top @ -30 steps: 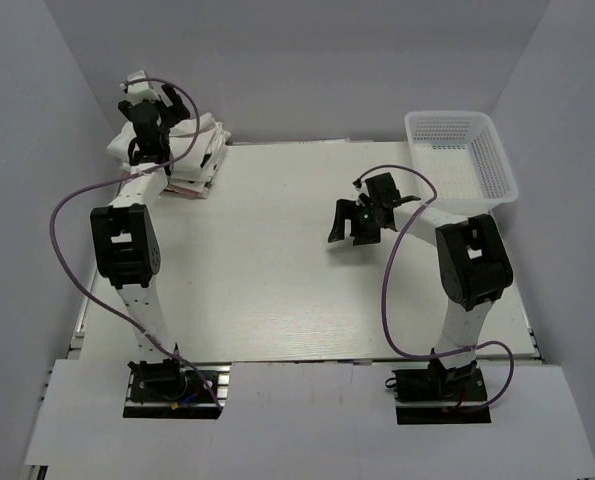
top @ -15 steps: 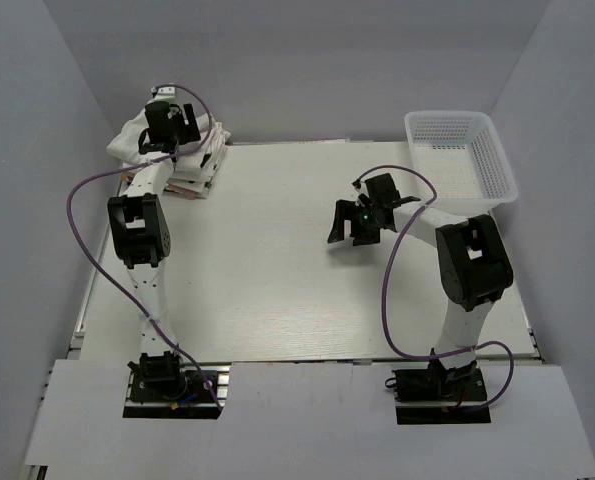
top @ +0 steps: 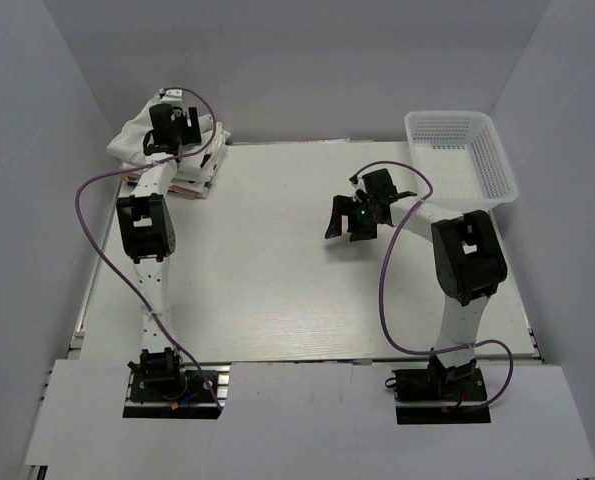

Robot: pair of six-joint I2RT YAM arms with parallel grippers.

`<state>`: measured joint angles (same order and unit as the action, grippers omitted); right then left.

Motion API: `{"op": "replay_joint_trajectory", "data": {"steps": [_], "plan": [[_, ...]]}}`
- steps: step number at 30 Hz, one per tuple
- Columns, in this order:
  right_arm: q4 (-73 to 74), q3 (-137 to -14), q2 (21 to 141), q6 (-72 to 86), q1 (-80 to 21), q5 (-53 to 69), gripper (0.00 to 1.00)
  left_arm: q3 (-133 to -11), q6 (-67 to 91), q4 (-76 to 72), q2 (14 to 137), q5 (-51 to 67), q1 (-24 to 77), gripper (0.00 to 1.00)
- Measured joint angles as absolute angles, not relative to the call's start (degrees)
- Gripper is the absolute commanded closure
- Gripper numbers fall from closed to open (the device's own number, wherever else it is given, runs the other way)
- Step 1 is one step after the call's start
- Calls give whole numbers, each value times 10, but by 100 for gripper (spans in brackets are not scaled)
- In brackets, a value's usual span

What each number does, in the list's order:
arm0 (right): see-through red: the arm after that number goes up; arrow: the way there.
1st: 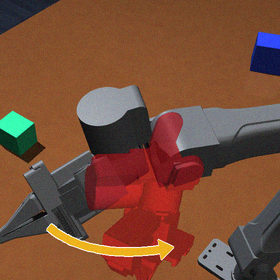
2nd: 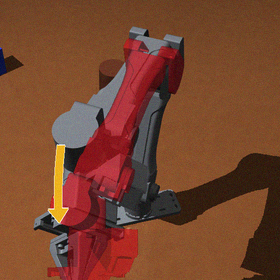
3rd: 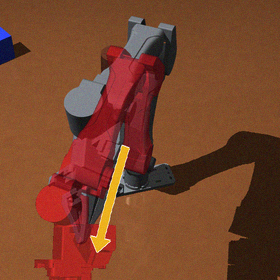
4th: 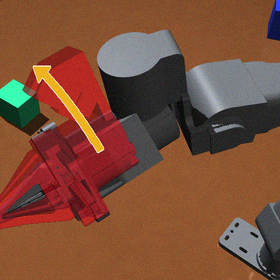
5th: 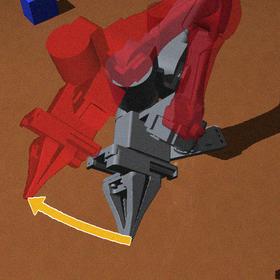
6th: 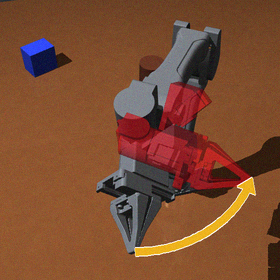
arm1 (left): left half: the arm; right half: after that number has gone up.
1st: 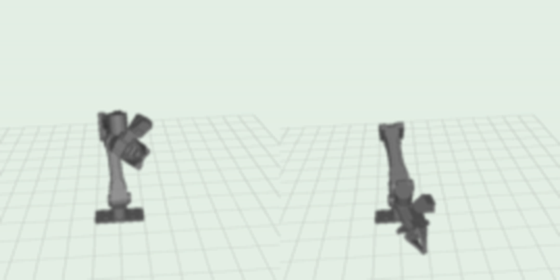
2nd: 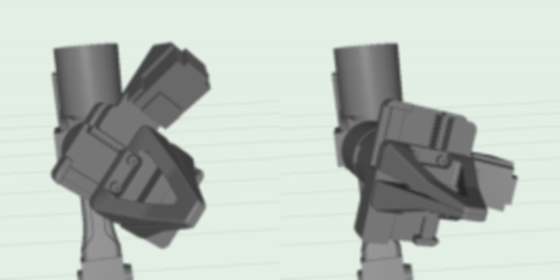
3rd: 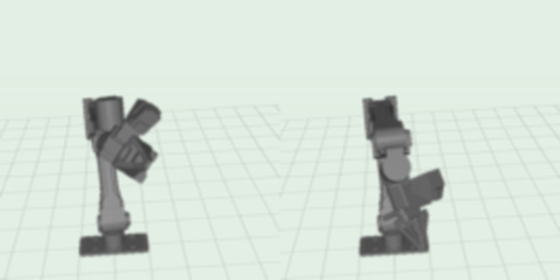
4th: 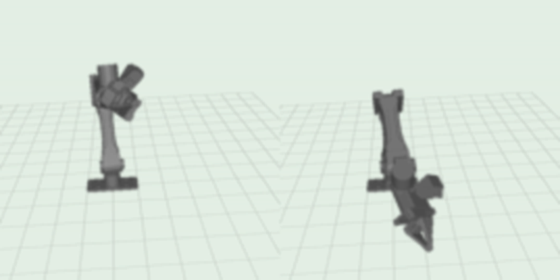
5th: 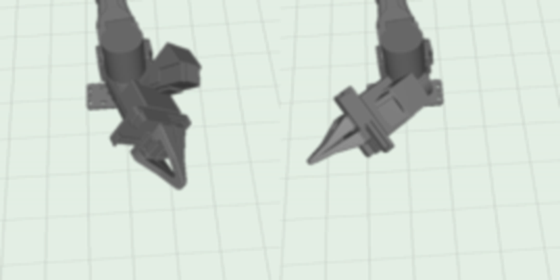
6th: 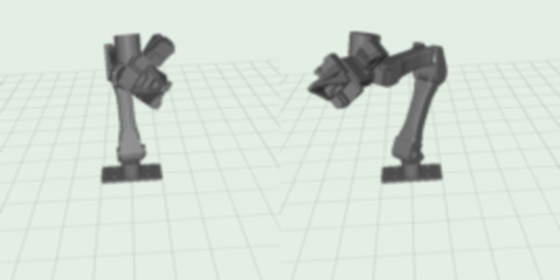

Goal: Fold and stack the t-shirts

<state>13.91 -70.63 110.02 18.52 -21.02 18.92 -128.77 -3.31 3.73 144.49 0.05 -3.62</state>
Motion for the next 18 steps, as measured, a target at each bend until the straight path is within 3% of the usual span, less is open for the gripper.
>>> {"op": "replay_joint_trajectory", "data": {"steps": [11,18], "plan": [[152,-730,1115,179,-210,187,10,-1299,-5,-17,1487,-8,-36,6],[152,-752,1133,179,-210,197,10,-1316,51,-168,1535,-26,-36,5]]}}
